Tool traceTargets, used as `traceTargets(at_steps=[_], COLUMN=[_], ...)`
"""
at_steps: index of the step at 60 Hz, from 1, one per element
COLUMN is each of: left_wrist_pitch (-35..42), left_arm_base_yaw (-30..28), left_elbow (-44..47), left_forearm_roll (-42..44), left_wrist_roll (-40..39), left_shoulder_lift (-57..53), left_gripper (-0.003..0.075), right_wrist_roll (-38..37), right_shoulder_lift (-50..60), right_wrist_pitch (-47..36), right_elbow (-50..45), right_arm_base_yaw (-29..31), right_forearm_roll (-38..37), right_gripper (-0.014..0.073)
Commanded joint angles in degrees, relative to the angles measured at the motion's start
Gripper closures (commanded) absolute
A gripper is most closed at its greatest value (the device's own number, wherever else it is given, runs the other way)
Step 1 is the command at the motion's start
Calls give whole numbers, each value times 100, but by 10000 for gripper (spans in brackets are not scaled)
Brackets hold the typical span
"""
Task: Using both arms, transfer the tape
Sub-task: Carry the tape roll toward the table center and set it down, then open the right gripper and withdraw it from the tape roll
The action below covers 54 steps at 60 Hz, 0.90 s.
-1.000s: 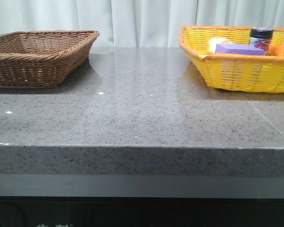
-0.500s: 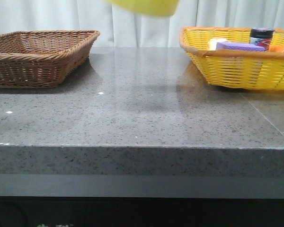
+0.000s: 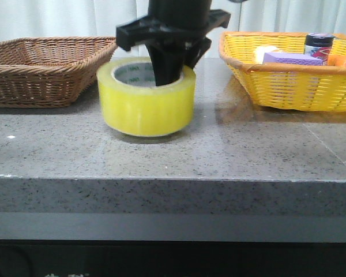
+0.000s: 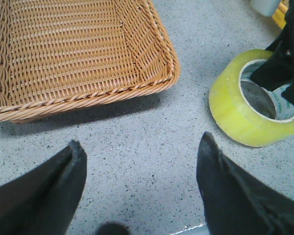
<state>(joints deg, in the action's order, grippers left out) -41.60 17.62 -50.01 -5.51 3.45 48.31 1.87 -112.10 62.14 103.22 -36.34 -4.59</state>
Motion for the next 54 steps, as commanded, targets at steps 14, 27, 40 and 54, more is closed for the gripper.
traceTargets(at_steps=[14, 27, 40, 54], left_wrist_pitch=[386, 386, 386, 386], left_arm_base_yaw=[55, 55, 55, 55], left_elbow=[-196, -196, -196, -196], left_forearm_roll=[-77, -77, -77, -77], left_wrist_roll=[1, 1, 1, 1], left_shoulder_lift=[-22, -22, -22, -22], left_gripper=[251, 251, 251, 251], right_wrist_roll=[-24, -187, -249, -249], right_shoulder_lift=[327, 714, 1774, 3612], right_wrist_pitch=[-595, -693, -940, -1886], right_elbow=[187, 181, -416, -2295], right_arm_base_yaw=[23, 107, 375, 866], right_forearm_roll=[-222, -208, 71, 688], right_gripper=[152, 105, 105, 105])
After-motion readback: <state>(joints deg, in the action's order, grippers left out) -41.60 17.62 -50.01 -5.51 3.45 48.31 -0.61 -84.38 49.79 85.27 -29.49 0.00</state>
